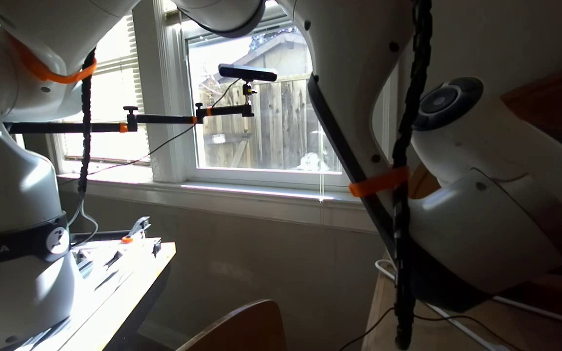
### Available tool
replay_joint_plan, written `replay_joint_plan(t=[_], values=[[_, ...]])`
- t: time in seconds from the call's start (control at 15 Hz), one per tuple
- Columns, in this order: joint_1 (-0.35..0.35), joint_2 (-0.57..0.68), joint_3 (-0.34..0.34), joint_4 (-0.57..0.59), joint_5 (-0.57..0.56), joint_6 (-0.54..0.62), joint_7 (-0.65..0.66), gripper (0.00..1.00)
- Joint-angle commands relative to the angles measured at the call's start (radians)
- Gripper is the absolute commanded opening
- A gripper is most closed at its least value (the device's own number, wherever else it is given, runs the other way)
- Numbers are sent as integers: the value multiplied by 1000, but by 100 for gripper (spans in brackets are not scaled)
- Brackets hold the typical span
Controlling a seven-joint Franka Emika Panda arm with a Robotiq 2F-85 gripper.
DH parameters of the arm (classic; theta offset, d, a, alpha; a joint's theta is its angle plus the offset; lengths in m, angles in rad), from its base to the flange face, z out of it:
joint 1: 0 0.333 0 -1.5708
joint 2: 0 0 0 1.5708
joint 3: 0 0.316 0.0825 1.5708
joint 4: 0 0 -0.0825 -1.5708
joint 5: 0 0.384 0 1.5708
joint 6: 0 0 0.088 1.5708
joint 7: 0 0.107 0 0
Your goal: Move the crayon box to the bottom part of the desk
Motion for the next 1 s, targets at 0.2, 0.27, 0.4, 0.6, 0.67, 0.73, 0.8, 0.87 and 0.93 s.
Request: replay_joint_plan(t=[0.2, 0.27, 0.4, 0.6, 0.67, 0.73, 0.8, 0.87, 0.93], values=[[118, -287, -133, -294, -289, -98, 200, 100], [146, -321, -164, -319, -362, -100, 249, 100], [211, -394, -233, -365, -500, -113, 319, 100], [329, -485, -348, -410, -707, -120, 437, 100], [367, -513, -383, -422, -768, -120, 469, 100], [410, -542, -421, -435, -830, -125, 502, 100], [449, -573, -455, -450, -886, -133, 528, 100], [492, -597, -491, -458, -944, -137, 561, 100], [532, -629, -522, -473, -999, -156, 577, 100]])
